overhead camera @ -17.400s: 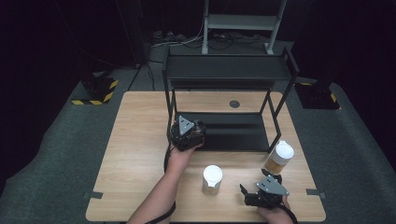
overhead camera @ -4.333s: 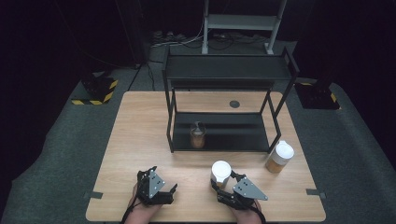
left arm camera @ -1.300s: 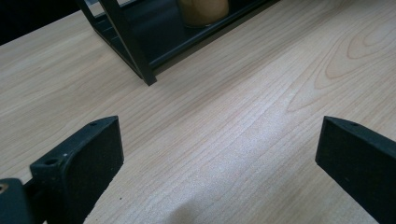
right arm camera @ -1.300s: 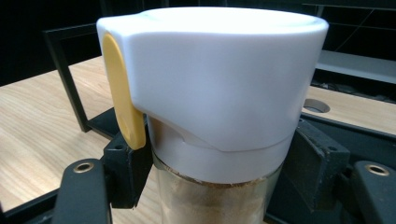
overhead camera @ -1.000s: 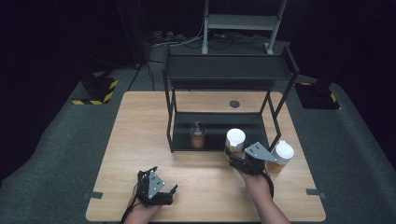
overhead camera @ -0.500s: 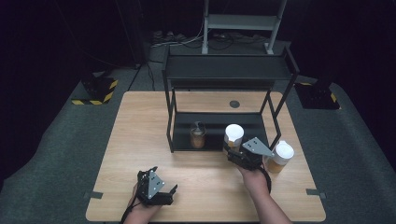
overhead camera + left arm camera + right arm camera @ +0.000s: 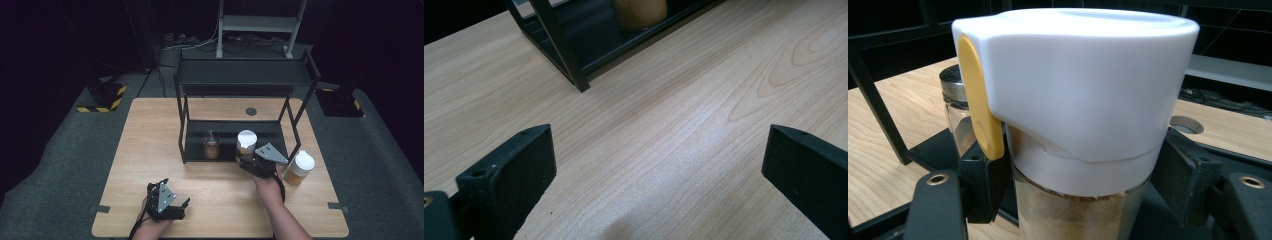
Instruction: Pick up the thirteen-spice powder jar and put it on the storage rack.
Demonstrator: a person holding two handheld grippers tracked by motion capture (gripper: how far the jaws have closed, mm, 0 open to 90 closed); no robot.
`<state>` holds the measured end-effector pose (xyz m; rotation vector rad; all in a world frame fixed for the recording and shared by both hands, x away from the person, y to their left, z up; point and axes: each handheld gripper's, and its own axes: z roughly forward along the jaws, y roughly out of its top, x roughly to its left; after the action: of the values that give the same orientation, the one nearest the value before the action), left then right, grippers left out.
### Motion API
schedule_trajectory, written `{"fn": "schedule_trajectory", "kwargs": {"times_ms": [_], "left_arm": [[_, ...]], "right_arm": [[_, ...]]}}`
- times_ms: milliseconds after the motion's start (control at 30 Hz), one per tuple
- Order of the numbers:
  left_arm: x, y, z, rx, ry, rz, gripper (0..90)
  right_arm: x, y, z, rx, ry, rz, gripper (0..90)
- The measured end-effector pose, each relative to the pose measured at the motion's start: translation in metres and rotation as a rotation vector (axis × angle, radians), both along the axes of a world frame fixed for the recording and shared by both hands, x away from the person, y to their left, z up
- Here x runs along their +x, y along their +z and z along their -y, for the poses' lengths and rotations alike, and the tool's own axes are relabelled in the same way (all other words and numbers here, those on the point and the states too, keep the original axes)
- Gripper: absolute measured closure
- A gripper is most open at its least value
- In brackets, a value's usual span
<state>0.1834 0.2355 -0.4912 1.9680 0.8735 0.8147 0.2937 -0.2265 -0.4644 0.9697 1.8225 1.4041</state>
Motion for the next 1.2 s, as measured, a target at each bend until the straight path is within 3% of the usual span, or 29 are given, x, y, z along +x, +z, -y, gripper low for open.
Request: {"fn": "schedule_trajectory", "kwargs": {"times_ms": [1200], "left_arm": [[0.0, -0.001, -0.004, -0.024, -0.001, -0.001, 1.1]], "right_arm": [[0.038, -0.009, -0.024, -0.016, -0.028, -0.033, 30.3]]}}
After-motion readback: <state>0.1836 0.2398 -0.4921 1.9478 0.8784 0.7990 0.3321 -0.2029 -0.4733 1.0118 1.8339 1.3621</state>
